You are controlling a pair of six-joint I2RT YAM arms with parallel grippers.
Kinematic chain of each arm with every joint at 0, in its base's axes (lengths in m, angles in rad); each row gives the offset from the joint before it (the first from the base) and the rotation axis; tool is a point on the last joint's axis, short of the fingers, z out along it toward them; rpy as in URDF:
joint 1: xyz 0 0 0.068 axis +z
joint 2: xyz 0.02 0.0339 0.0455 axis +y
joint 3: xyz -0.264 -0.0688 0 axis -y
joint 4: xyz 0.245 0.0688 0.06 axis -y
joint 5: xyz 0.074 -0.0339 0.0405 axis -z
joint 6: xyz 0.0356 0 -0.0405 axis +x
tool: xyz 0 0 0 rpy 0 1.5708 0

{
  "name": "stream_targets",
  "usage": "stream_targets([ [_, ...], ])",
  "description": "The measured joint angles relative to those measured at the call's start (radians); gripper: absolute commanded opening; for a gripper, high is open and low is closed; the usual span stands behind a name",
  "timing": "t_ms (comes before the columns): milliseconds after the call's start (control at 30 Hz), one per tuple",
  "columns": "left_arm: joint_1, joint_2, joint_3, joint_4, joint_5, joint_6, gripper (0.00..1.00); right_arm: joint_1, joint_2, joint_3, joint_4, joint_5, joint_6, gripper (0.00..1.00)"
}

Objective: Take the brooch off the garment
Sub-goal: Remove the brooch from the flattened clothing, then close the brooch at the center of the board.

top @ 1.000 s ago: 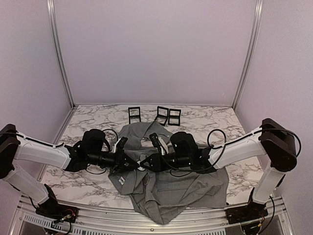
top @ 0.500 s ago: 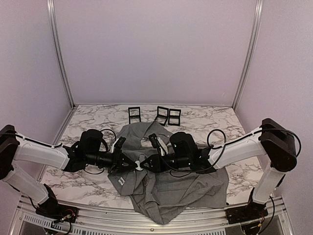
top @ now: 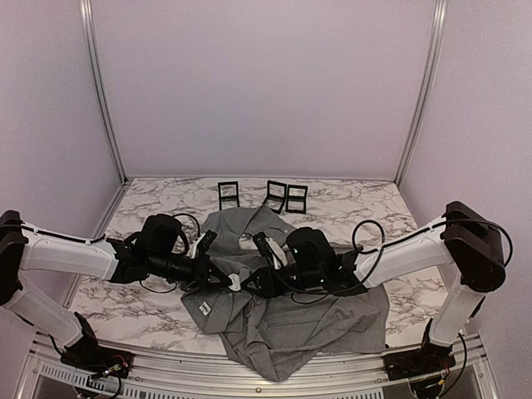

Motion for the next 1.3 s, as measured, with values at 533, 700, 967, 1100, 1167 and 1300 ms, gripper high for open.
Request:
stream_targets([
  [533, 0.000, -0.076, 0.052, -0.215, -0.123, 0.103, 0.00, 0.051, 0.000, -0.012, -0.063, 0.013, -0.037, 0.27],
  [700, 0.000, -0.132, 0.068, -0.241, -0.164, 0.127, 0.00, 0.073, -0.002, -0.014, -0.090, 0.019, -0.042, 0.30],
  [967, 0.001, -0.169, 0.116, -0.251, -0.196, 0.168, 0.00, 0.080, -0.087, -0.016, -0.184, 0.047, -0.066, 0.57],
  [1100, 0.002, -0.165, 0.133, -0.250, -0.193, 0.193, 0.00, 0.062, -0.149, -0.003, -0.230, 0.048, -0.079, 0.65],
  [1167, 0.002, -0.158, 0.149, -0.250, -0.184, 0.209, 0.00, 0.040, -0.172, 0.014, -0.251, 0.045, -0.093, 0.67],
  [1300, 0.002, -0.137, 0.185, -0.242, -0.151, 0.241, 0.00, -0.013, -0.208, 0.045, -0.267, 0.031, -0.119, 0.69],
])
